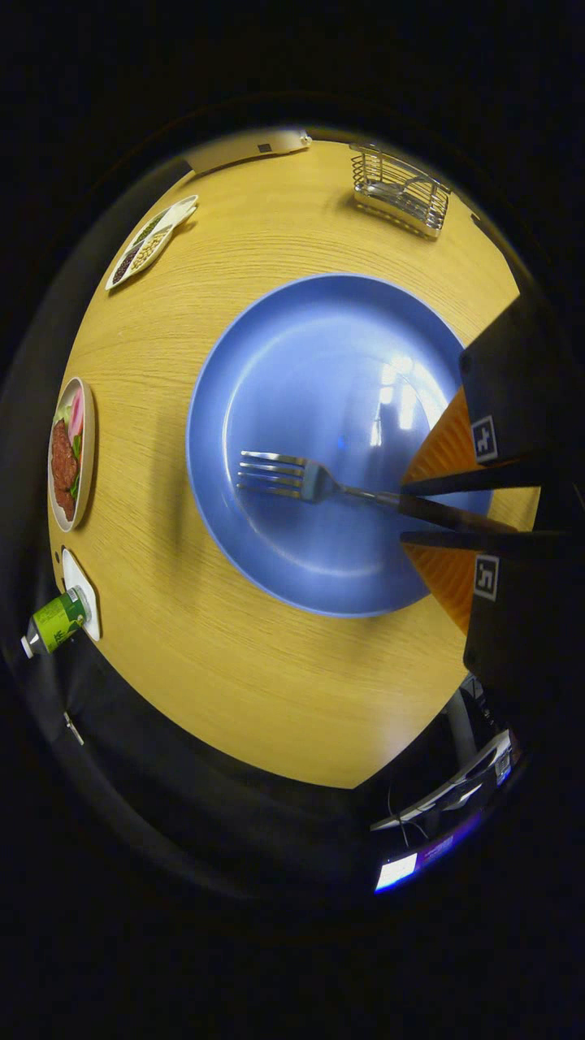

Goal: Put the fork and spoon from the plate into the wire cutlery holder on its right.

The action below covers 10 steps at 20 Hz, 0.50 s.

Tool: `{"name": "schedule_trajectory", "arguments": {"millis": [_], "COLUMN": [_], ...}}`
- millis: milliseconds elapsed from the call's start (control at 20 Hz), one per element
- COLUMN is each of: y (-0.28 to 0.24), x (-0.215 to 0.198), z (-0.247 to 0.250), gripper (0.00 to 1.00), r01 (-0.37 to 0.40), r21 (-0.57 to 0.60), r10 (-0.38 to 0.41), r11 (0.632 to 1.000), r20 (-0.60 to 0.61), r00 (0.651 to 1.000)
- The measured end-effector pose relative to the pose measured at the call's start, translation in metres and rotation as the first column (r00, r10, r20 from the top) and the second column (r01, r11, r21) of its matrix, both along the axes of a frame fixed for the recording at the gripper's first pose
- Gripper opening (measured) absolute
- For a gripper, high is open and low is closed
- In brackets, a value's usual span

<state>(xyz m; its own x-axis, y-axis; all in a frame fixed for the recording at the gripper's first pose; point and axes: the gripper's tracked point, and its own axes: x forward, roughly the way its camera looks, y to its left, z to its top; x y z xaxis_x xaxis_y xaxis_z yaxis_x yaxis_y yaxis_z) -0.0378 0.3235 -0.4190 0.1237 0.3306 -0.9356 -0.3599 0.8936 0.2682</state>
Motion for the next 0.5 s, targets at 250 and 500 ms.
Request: {"name": "schedule_trajectory", "arguments": {"millis": [250,500], "y": [-0.005,-0.022], "x": [0.004,0.019], "z": [0.008,0.04], "gripper": [0.07,0.07], "r01": [0.013,0.081], "r21": [0.05,0.138], "r10": [-0.013,-0.083], "r11": [0.999,0.987], "r20": [0.0,0.012], "r00": [1.0,0.996]}}
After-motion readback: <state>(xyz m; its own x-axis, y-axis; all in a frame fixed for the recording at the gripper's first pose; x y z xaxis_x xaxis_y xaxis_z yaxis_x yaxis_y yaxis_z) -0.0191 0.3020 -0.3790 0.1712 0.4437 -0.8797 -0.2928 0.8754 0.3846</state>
